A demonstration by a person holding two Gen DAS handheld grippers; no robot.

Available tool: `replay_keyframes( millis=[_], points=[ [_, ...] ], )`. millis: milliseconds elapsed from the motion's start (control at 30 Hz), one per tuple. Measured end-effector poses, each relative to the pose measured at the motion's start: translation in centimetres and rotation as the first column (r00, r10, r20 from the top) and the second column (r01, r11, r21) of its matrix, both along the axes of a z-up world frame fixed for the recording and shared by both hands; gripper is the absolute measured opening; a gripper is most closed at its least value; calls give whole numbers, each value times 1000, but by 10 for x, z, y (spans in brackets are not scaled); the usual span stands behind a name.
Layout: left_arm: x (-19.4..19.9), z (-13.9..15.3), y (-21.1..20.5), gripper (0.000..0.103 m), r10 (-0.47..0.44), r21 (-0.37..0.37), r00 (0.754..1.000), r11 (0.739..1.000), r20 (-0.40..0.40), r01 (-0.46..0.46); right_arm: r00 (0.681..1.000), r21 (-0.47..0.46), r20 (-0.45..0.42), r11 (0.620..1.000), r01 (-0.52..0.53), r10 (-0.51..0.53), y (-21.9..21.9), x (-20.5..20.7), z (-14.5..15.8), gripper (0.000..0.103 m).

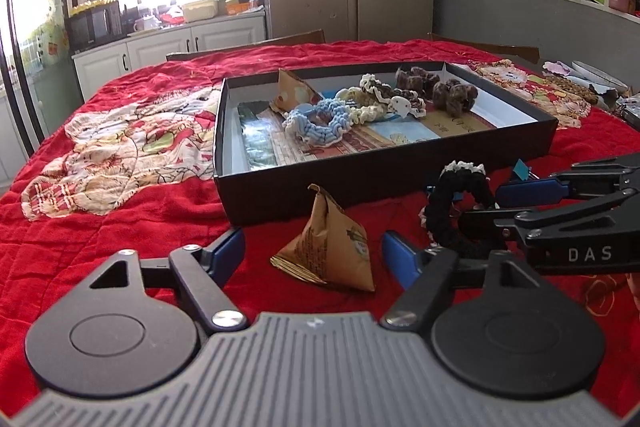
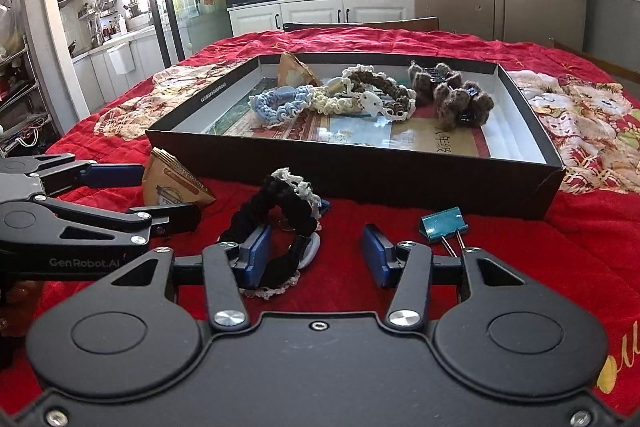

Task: Organize objects
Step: 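Grasp the black lace-edged scrunchie with the right tool while the left tool reaches the tan paper packet, then lift the black scrunchie with the right tool while the left tool grasps the tan paper packet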

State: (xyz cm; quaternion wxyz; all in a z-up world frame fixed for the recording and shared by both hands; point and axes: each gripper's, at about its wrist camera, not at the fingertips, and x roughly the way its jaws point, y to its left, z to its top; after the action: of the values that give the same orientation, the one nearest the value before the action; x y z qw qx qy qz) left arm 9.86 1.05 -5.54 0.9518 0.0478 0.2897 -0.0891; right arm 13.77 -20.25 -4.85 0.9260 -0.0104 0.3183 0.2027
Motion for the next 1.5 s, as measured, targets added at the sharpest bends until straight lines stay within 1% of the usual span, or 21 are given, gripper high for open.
replay_keyframes(
  millis=[33, 133, 200, 233, 300, 467, 867, 1500],
  points=[
    [1, 0, 0, 79, 0, -1, 1000, 1000, -6, 0, 1000, 0, 0, 1000, -1, 1, 0, 0, 0, 44],
    [2, -1, 0, 74, 0, -3, 1000, 1000, -18, 0, 1000, -3, 1, 1000, -8, 8, 1, -1, 0, 36],
    [3, -2, 0, 69, -1, -4, 1000, 1000, -23, 1, 1000, -4, 1, 1000, -13, 13, 2, -1, 0, 29],
    [3, -2, 0, 67, -2, -4, 1000, 1000, -25, 1, 1000, -3, 0, 1000, -17, 17, 2, -2, 0, 27],
    [3, -3, 0, 58, -3, -2, 1000, 1000, -28, 3, 1000, -4, 0, 1000, -21, 21, 2, -3, 1, 20],
    [3, -2, -2, 55, -3, 6, 1000, 1000, -27, 4, 1000, -5, 6, 1000, -25, 25, 3, -6, 2, 17],
    [-1, -1, -5, 51, -10, 20, 1000, 1000, -19, 10, 1000, 12, 15, 1000, -24, 24, -1, -10, 6, 17],
    [-14, 10, -7, 50, -38, 20, 999, 999, 4, 37, 995, 22, 93, 999, -34, 32, -7, -22, 30, 16]
  ],
)
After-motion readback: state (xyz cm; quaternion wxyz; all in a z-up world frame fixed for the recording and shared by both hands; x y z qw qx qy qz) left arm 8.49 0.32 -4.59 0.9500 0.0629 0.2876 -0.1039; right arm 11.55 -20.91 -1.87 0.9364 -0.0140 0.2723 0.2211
